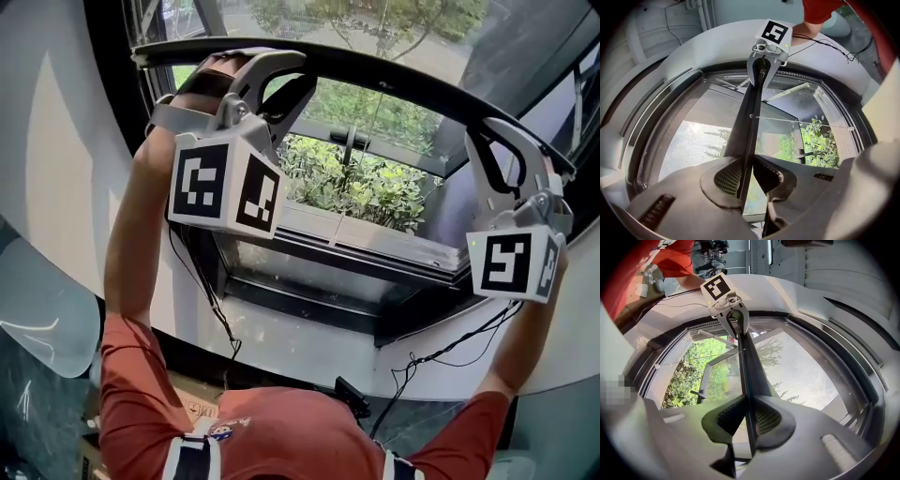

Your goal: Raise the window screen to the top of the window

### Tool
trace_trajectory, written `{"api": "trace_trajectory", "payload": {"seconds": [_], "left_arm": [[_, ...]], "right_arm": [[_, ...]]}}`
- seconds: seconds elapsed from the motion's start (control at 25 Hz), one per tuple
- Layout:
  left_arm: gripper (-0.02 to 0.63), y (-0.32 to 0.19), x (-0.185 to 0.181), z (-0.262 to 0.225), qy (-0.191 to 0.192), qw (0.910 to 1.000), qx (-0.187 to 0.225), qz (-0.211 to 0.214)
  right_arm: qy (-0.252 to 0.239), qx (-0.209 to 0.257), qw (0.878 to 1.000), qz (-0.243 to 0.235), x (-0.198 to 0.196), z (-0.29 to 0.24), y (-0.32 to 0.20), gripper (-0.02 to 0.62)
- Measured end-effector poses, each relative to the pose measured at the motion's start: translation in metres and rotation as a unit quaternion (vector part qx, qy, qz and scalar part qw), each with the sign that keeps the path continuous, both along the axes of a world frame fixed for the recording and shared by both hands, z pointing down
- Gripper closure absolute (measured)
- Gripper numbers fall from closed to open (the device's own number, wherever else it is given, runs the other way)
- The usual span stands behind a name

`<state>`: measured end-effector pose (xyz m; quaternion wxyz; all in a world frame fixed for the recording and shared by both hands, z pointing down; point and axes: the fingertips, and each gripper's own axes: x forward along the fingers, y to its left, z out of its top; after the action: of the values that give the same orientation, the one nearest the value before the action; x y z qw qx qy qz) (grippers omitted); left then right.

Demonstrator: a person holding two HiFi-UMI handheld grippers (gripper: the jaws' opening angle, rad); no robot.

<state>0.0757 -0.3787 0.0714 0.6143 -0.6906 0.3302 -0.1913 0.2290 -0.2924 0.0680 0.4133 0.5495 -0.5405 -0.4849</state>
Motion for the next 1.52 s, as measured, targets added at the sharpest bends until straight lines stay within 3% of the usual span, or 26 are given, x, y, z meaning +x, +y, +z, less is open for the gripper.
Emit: {"api": "trace_trajectory", "payload": {"seconds": [0.36, 0.84, 1.52], "left_arm": [[0.527, 0.000, 0.012, -0.027, 0.014, 0.9990, 0.042, -0.001], [0.526, -0.003, 0.012, -0.076, 0.023, 0.9971, 0.072, -0.005], [0.525, -0.010, 0.015, -0.146, 0.036, 0.9934, 0.109, -0.005]], "right_arm": [[0.014, 0.036, 0.999, 0.000, 0.012, -0.023, 0.000, 0.529], [0.025, 0.049, 0.998, 0.009, 0.012, -0.071, -0.001, 0.526], [0.041, 0.102, 0.994, 0.004, 0.011, -0.143, -0.008, 0.520]]}}
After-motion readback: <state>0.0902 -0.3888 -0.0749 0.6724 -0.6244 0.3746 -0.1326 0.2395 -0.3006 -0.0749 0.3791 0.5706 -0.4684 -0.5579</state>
